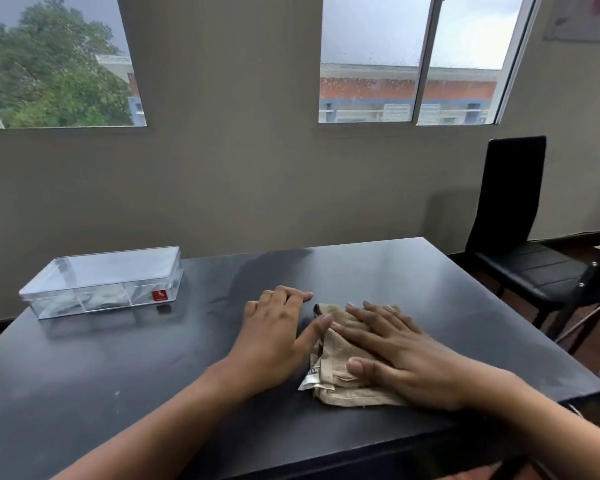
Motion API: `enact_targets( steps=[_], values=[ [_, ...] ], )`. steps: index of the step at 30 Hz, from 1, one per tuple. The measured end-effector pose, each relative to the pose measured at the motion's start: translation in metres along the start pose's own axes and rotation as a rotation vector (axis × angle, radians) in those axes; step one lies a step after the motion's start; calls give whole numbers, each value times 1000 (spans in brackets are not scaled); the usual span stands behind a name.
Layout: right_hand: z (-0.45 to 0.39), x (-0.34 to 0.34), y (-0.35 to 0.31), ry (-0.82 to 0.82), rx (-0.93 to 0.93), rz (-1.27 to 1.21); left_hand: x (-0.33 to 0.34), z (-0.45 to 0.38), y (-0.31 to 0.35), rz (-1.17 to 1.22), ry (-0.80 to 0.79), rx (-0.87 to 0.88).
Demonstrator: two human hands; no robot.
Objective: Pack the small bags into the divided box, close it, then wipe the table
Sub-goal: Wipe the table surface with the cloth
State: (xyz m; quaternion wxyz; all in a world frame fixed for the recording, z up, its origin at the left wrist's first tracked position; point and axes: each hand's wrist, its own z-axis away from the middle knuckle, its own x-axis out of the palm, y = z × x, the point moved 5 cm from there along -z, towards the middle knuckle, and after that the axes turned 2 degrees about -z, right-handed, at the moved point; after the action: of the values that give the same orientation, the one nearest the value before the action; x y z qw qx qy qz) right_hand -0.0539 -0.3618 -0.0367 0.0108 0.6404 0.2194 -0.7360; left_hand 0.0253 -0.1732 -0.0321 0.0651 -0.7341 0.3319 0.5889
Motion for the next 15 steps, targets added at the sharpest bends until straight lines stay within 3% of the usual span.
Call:
enact_targets(
  steps=[3,7,10,15],
  values=[
    [12,-15,15,112,14,-200,12,-11,10,6,-102,-40],
    [19,-14,34,313,101,-111,14,-23,20,28,-217,-14],
    [24,-9,46,319,288,-135,11,-28,29,54,-239,-4],
    [28,-15,46,373,284,-188,12,-35,39,234,-299,-3]
  ],
)
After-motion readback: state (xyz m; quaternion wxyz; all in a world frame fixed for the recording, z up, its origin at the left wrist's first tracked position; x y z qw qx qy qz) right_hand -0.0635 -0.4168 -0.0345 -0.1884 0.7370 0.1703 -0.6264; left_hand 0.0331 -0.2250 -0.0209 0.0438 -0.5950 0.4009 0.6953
